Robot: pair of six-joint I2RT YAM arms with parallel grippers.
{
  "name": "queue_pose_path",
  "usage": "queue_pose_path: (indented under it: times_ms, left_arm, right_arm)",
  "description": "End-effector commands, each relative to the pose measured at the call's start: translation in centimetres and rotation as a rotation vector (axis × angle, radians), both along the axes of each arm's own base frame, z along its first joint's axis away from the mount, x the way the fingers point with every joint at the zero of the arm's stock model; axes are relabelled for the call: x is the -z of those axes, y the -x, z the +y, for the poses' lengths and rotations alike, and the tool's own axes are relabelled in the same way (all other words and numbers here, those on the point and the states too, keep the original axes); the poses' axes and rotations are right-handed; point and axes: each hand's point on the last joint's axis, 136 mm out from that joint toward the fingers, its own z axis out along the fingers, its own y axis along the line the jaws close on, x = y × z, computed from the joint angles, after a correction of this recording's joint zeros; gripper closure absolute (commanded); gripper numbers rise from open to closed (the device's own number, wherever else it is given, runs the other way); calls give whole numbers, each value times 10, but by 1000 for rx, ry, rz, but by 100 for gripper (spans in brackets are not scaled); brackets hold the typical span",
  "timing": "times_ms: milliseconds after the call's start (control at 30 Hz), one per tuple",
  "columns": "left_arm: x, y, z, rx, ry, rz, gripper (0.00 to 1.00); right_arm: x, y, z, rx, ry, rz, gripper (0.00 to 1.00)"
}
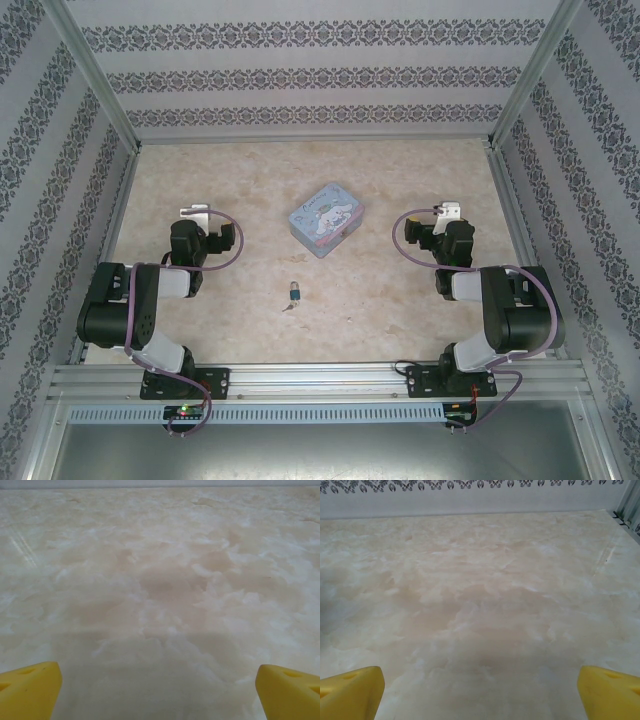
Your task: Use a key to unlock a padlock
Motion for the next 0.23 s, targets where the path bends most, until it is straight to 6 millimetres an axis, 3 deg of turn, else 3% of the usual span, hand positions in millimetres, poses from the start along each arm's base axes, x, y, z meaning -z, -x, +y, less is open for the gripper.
queue_pose_path:
  times_ms: [0, 200]
  left_arm:
    - [-4, -1, 2, 8, -17, -28, 0]
    - [-5, -1, 2, 8, -16, -29, 0]
  right_arm:
    - [-14, -7, 4, -10, 21, -47, 2]
    - [-14, -5, 4, -10, 21, -48, 2]
